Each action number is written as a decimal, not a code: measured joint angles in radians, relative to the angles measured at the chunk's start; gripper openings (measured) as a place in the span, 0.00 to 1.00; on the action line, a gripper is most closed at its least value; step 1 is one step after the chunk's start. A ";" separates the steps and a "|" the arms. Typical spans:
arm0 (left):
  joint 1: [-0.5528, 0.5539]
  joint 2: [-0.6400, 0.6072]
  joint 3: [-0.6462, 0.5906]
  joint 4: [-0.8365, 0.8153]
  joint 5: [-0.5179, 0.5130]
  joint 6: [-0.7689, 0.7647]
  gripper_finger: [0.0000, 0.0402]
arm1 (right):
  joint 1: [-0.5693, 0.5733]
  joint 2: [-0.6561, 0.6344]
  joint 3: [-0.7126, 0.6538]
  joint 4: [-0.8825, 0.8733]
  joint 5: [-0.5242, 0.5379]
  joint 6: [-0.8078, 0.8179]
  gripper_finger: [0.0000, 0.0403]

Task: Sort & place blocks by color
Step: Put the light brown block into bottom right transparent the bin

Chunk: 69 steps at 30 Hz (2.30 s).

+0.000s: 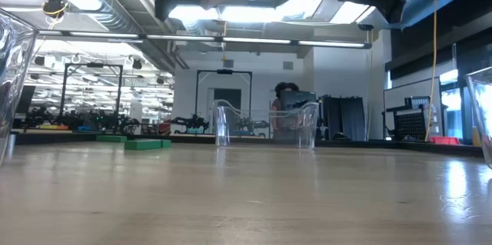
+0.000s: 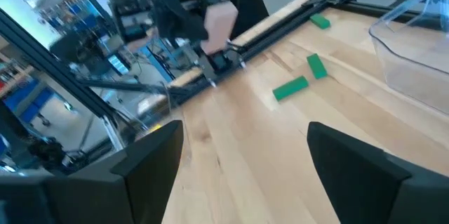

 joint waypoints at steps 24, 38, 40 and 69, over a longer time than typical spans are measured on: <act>0.000 -0.063 -0.271 0.553 0.003 -0.009 0.29 | 0.000 0.039 0.000 0.094 0.052 0.003 0.76; 0.000 0.017 -0.233 0.542 0.044 0.005 0.29 | -0.002 0.128 -0.001 0.222 0.004 -0.102 0.76; 0.000 0.078 -0.173 0.539 0.079 0.036 0.29 | -0.010 0.164 -0.001 0.316 -0.031 -0.173 0.76; -0.001 0.392 0.204 0.429 0.266 0.201 0.29 | -0.042 0.262 -0.002 0.541 -0.107 -0.204 0.66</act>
